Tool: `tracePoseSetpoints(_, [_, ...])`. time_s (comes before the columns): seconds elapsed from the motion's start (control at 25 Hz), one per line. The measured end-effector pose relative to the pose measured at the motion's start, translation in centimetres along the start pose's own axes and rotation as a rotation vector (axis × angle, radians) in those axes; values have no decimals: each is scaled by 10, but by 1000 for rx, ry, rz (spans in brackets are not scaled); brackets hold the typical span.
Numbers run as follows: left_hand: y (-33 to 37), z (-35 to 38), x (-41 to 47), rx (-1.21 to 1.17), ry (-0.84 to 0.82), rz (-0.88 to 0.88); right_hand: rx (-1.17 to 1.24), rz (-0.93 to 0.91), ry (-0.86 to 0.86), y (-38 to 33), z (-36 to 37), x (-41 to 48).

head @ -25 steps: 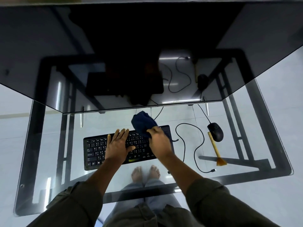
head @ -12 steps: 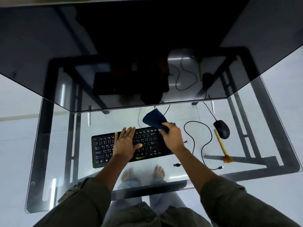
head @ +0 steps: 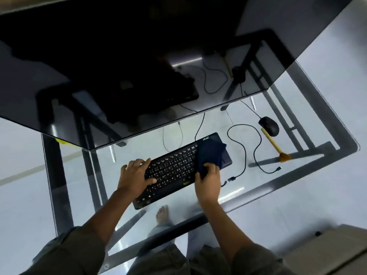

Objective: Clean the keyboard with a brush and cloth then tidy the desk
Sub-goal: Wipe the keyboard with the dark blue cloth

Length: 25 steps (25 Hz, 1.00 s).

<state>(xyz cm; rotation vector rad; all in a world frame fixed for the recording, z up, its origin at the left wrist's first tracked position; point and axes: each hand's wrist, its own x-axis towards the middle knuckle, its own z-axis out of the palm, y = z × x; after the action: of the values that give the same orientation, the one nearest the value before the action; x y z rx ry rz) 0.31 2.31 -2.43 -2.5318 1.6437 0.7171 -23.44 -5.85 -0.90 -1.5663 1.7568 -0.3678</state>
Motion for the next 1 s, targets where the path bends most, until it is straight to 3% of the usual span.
tracePoseSetpoints(0.2, [-12, 3, 4, -9, 7, 45, 80, -11, -180, -29, 63, -85])
tracePoseSetpoints(0.28, [-12, 6, 2, -29, 14, 49, 109, -38, -163, -27, 65, -91])
tracePoseSetpoints(0.44, [-11, 4, 4, -35, 34, 53, 97, 28, 3, -10, 28, -32])
tracePoseSetpoints(0.76, [-9, 3, 4, -29, -6, 77, 439, 164, 505, -10, -19, -19])
tracePoseSetpoints(0.84, [-10, 2, 4, -23, -6, 59, 384, 139, 411, -12, -7, -18])
tracePoseSetpoints(1.0, [-13, 3, 0, -6, 2, 46, 113, 103, 47, -20, 58, -70])
